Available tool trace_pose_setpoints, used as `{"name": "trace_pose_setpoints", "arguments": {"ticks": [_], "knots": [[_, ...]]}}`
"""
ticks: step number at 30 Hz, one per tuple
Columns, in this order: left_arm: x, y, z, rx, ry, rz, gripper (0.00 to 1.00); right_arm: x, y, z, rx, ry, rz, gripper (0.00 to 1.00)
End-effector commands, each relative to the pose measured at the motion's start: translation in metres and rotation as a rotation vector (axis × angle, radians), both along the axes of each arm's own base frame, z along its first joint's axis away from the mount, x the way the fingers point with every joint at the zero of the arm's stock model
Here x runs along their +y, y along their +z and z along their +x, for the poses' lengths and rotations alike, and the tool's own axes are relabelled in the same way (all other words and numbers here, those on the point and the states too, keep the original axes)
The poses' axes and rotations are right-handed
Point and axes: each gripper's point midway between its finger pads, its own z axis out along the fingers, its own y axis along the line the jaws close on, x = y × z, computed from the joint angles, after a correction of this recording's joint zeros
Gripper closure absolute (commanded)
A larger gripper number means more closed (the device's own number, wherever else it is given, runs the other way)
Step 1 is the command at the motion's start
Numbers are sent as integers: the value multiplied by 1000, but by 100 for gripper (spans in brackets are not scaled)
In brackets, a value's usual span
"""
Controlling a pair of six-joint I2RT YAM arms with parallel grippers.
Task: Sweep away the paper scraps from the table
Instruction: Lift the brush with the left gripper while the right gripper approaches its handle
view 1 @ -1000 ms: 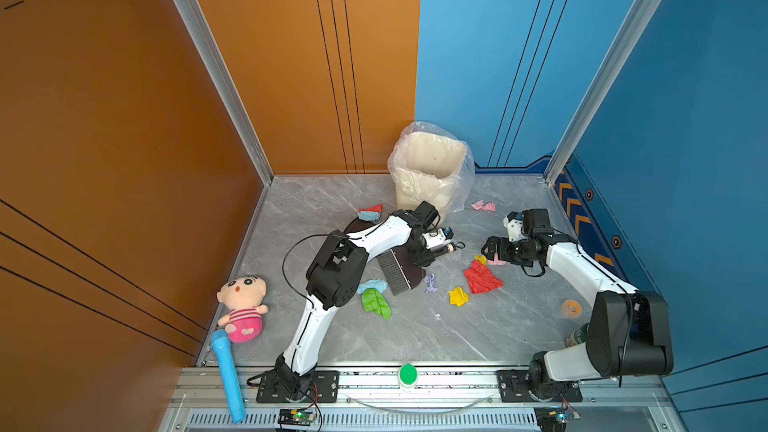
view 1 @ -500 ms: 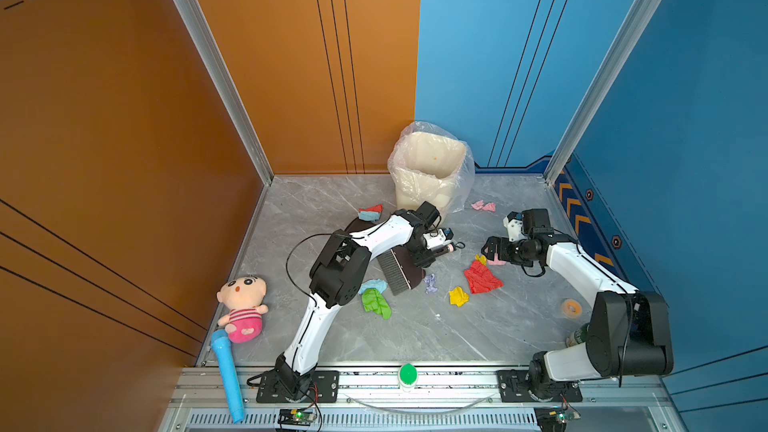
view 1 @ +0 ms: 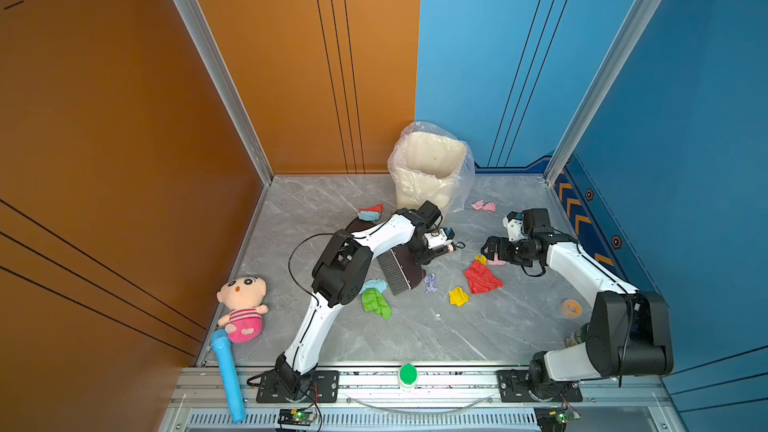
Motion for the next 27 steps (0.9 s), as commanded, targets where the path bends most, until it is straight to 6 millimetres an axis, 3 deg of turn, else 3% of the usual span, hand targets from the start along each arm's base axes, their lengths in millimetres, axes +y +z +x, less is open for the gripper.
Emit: {"name": "trace_pose_setpoints", "arguments": {"ticks": [1,10,16,21,27], "knots": [[7,-27,-13,93,-1,38,66,0,5,-2,15,0,10,3],[8,-29,-16,95,-11,46,80,1,12,-5,7,4,15,4],[6,-20,-15,84,-24,27,86,4,13,-5,10,19,10,6],[1,-1,-17,76,-37,-20,88,10,18,-3,-19,69,-5,6],[-7,28,-19,62,-59,-94,93,31,30,-3,-86,187,48,8]]}}
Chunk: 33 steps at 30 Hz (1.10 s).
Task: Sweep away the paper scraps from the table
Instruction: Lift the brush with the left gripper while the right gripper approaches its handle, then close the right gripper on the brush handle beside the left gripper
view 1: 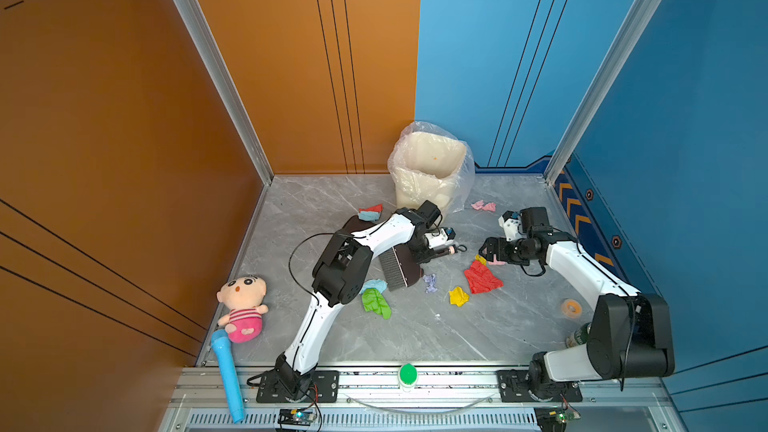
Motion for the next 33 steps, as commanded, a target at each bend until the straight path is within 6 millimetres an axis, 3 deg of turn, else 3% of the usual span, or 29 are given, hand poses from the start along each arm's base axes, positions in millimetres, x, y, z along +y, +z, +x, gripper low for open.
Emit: {"name": "trace_pose_setpoints", "arguments": {"ticks": [1,8,17,33], "knots": [[-3,29,-13,29,-35,-65,93,17,20,2,-78,103,38,8],[-5,54,-20,29,-68,-136,94,44,33,-4,-139,246,82,10],[-6,84,-36,84,-125,-273,97,79,77,-10,-257,473,200,11],[-9,125,-73,213,-259,-493,100,103,113,-19,-248,685,287,11]]}}
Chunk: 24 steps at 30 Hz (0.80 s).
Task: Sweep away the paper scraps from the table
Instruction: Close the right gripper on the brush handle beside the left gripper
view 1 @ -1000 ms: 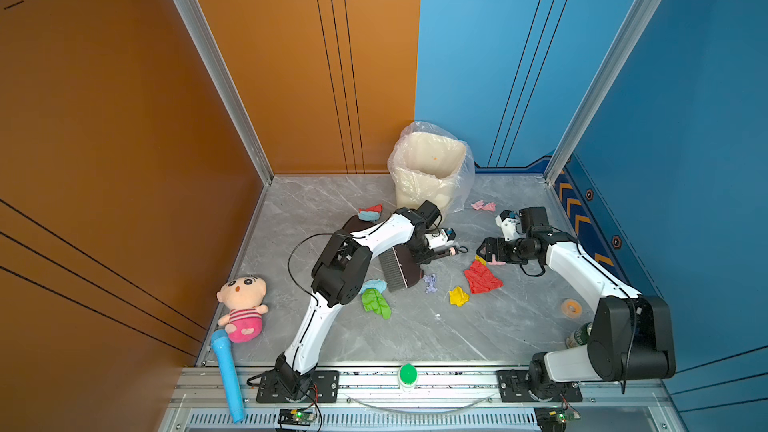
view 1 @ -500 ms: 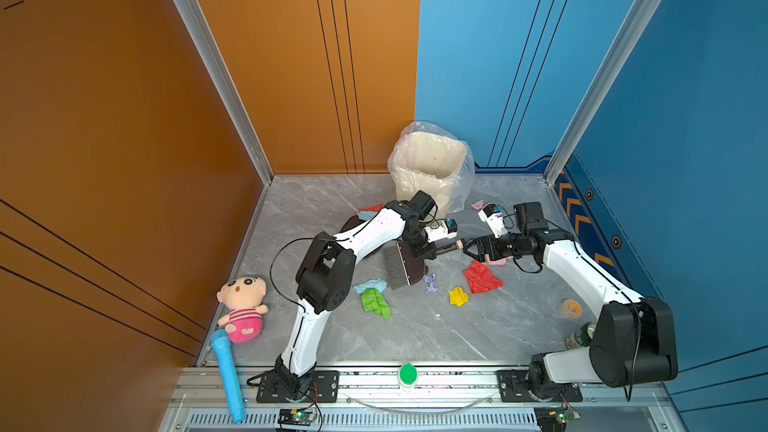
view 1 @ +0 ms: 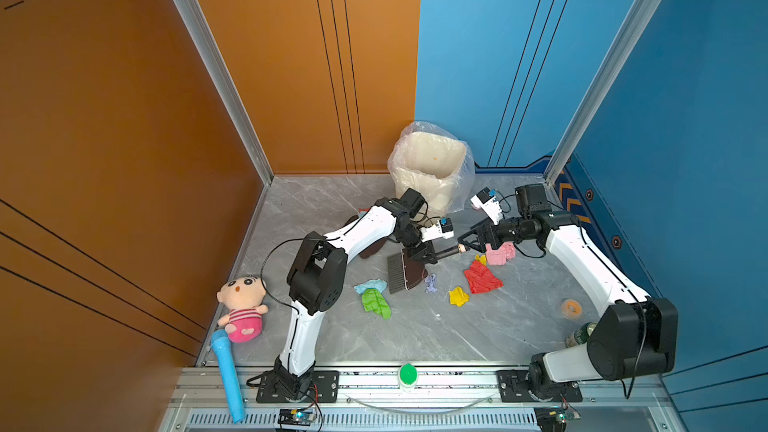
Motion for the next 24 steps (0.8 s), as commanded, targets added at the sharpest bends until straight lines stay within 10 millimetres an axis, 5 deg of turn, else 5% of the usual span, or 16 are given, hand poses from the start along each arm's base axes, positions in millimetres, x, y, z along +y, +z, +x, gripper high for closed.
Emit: {"name": "trace_pose_setpoints", "arguments": {"ticks": [1,11,24], "knots": [[0,35,-21,33,-57,-106,100,9,4,-13,48,83,24,11],[9,69,-34,33,-93,-185,100,19,20,-30,78,169,110,14],[13,80,-41,105,-123,-251,100,46,14,-45,124,273,100,21]]}}
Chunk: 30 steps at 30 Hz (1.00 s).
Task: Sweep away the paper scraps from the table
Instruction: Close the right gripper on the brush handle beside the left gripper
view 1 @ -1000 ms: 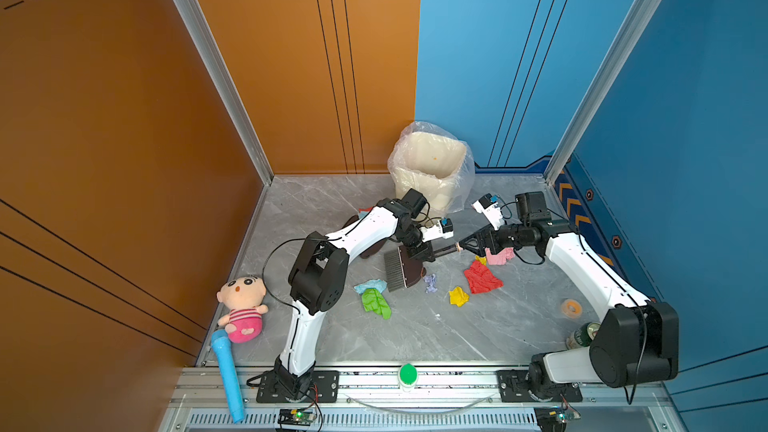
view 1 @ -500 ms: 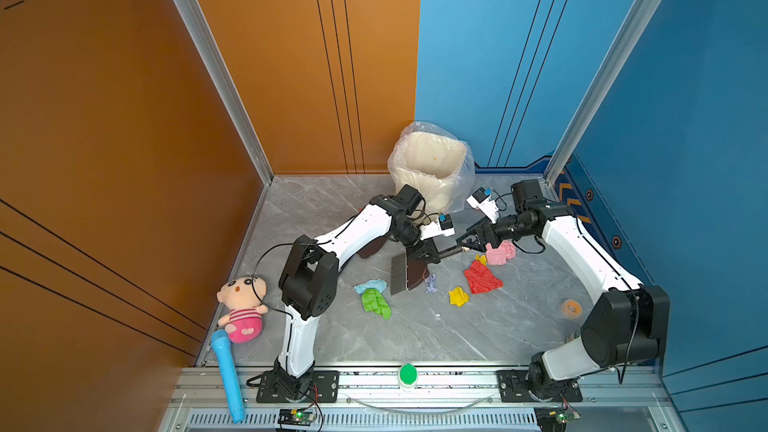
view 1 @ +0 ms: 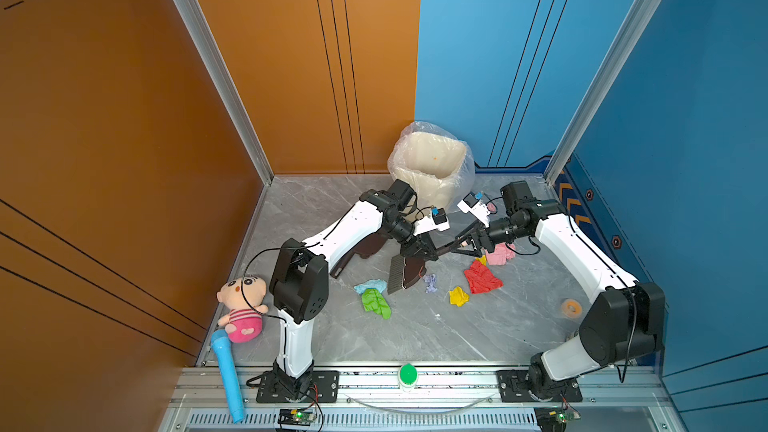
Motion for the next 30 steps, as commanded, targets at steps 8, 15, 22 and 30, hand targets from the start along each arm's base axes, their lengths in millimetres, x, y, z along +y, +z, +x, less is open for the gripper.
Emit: {"name": "trace_pose_setpoints", "arguments": {"ticks": [8,15,22,30], "knots": [[4,9,-11,95,-47,-63,100,16,6,-7,-22,81,-13,28],[5,12,-13,110,-54,-79,100,24,4,-11,-11,123,-26,40],[10,18,-14,121,-60,-80,100,27,5,-16,-17,173,-46,44],[13,17,-13,123,-49,-62,100,25,-4,-27,-67,242,-89,54]]}}
